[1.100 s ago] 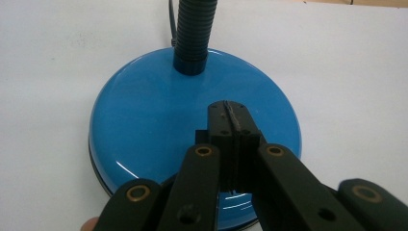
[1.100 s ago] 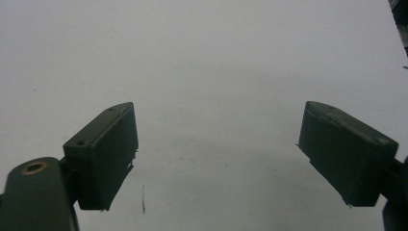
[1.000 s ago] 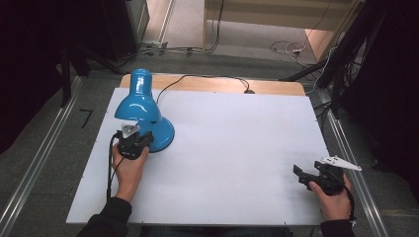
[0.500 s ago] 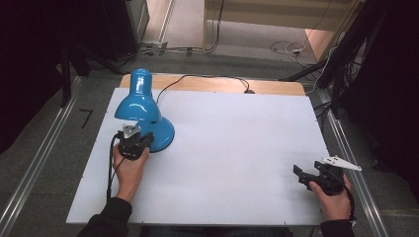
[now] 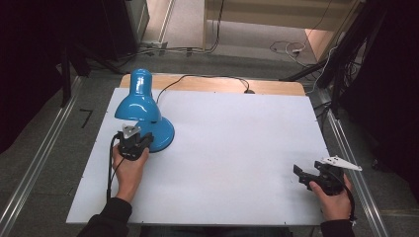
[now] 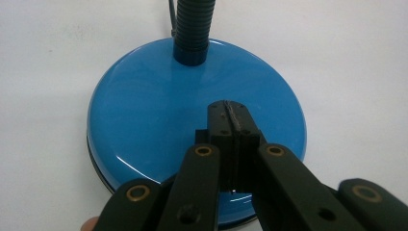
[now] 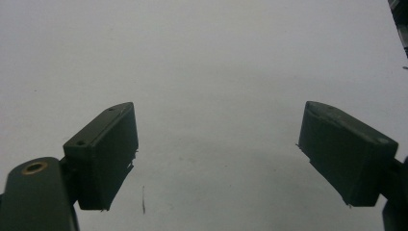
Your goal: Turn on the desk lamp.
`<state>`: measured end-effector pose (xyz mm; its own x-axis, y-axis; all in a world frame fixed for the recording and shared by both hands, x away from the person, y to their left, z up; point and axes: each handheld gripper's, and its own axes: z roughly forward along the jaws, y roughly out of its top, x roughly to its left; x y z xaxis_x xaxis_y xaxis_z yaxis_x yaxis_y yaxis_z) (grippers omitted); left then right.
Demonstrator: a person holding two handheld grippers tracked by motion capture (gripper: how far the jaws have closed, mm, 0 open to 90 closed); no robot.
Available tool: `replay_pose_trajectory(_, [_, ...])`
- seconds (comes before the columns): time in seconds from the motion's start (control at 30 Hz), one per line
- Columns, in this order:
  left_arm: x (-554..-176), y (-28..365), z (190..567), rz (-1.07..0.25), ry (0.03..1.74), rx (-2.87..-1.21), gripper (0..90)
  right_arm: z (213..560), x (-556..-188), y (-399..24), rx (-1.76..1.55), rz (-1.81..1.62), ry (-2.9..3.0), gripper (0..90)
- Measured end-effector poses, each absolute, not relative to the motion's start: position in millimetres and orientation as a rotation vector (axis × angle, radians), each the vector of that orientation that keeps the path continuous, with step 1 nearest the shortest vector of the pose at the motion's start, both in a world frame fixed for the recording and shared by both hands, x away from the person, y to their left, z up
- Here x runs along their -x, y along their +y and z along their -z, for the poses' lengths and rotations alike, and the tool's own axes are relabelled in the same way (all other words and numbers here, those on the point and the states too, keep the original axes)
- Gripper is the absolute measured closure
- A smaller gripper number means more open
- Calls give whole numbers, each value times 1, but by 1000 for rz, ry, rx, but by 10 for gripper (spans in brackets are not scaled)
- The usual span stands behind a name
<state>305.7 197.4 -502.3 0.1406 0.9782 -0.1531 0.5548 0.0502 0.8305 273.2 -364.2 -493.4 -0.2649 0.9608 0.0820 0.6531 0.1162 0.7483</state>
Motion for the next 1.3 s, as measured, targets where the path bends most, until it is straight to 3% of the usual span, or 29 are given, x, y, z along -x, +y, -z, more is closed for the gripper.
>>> replay_pose_trajectory(1.3, [-302, 196, 505, -705, 1483, -1631, 900, 493, -273, -365, -1557, -978, 1978, 122])
